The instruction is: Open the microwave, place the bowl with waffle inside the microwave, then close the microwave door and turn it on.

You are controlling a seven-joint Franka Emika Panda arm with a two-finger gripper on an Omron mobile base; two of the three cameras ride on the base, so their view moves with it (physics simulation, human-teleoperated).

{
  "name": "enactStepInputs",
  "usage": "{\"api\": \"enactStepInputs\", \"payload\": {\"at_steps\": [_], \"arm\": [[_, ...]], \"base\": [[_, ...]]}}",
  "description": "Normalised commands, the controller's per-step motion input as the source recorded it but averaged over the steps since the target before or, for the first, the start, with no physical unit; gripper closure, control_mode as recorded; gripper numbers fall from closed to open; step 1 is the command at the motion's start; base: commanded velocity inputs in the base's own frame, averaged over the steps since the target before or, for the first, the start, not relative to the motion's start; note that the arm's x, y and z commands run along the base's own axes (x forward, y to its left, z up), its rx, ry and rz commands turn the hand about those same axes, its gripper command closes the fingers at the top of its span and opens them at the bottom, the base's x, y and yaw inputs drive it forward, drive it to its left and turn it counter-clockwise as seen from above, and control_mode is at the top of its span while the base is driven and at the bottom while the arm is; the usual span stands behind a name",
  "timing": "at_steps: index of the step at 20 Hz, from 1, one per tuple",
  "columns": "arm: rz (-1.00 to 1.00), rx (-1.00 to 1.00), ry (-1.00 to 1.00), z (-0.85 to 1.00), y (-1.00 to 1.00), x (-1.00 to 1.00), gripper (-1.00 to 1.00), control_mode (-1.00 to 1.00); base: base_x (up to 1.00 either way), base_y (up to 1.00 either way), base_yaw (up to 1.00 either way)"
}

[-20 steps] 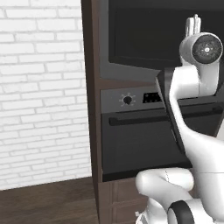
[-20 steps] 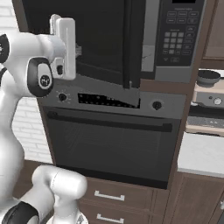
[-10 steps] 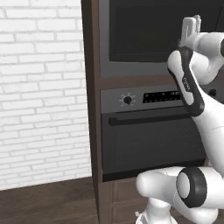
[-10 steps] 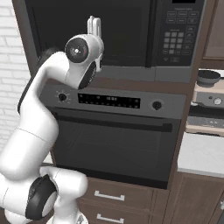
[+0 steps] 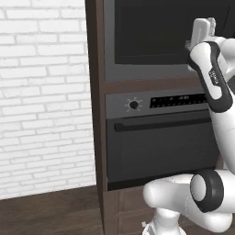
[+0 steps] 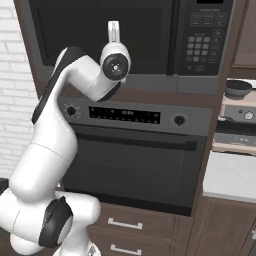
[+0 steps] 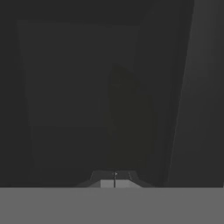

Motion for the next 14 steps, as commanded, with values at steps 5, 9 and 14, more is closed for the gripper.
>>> {"api": "enactStepInputs", "payload": {"at_steps": [5,9,14], "arm": [[0.00,0.00,-0.01,-0.02,-0.02,0.02,1.00,-1.00],[0.00,0.00,0.01,0.22,-0.24,-0.71,1.00,-1.00],[0.00,0.00,0.10,0.13,-0.42,-0.92,1.00,-1.00]], "base": [[0.00,0.00,0.00],[0.00,0.00,0.00],[0.00,0.00,0.00]]}}
